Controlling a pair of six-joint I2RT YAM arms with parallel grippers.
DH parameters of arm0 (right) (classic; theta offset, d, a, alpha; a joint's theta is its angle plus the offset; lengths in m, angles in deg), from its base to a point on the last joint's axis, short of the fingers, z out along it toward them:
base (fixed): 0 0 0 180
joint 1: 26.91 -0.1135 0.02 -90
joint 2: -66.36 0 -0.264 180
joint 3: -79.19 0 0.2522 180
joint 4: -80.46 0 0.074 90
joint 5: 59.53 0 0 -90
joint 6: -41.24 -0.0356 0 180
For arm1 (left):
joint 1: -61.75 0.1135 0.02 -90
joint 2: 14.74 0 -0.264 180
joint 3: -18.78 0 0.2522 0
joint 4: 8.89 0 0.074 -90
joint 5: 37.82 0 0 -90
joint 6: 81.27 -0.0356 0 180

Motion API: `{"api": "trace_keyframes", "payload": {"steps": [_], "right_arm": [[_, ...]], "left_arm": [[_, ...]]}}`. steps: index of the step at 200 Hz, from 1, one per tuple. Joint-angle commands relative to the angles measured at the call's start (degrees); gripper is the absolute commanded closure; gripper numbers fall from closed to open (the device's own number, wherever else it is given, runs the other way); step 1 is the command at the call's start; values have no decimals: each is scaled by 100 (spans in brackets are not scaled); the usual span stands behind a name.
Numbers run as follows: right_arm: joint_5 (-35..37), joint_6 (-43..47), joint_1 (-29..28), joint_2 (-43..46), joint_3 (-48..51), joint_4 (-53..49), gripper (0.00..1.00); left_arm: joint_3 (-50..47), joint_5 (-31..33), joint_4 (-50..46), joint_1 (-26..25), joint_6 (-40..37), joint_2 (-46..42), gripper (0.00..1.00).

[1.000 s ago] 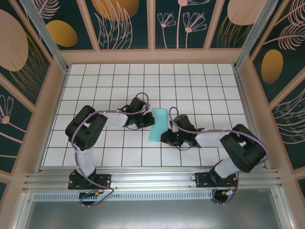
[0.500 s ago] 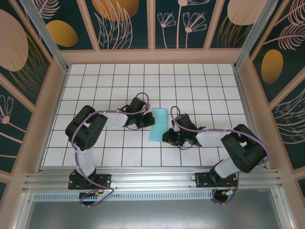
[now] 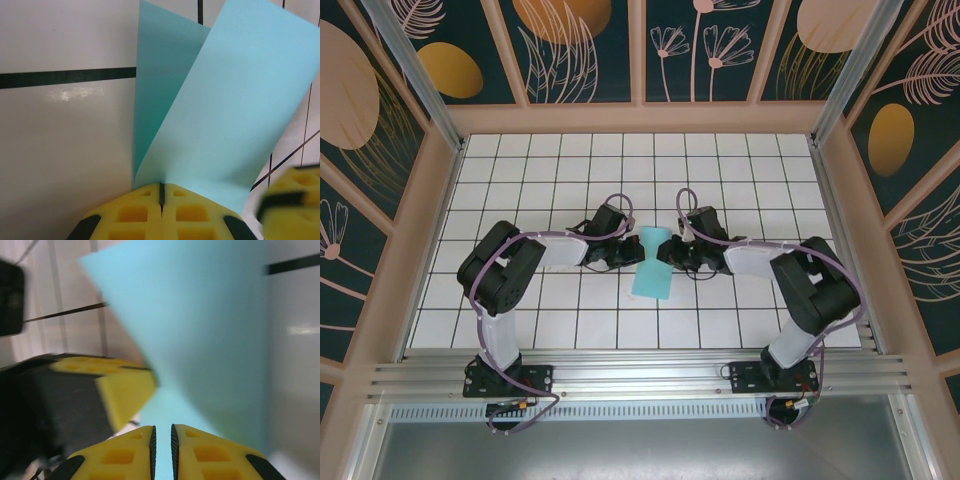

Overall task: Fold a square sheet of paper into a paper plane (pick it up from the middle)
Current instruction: Fold the square sheet of paper in half at the center of the table.

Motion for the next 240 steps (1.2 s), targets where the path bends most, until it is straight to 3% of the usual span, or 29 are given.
{"api": "trace_keyframes", "payload": {"steps": [1, 29, 75, 125, 178, 240], "right_arm": [[32, 141, 131, -269, 197, 196, 80], [-171, 47, 161, -421, 308, 336, 80], [-256, 94, 265, 127, -116, 109, 79], [-411, 230, 500, -437, -349, 182, 79], [-4, 267, 546, -939, -456, -228, 79], [-167, 408, 557, -417, -913, -481, 79]], "left_arm": [[-136, 502, -593, -11, -138, 334, 100], [-145, 519, -610, -15, -152, 339, 100], [-131, 564, -673, -12, -199, 342, 100], [-119, 570, -708, -12, -234, 336, 100], [-136, 573, -710, -19, -233, 338, 100], [-180, 616, -704, -12, -230, 294, 100]]}}
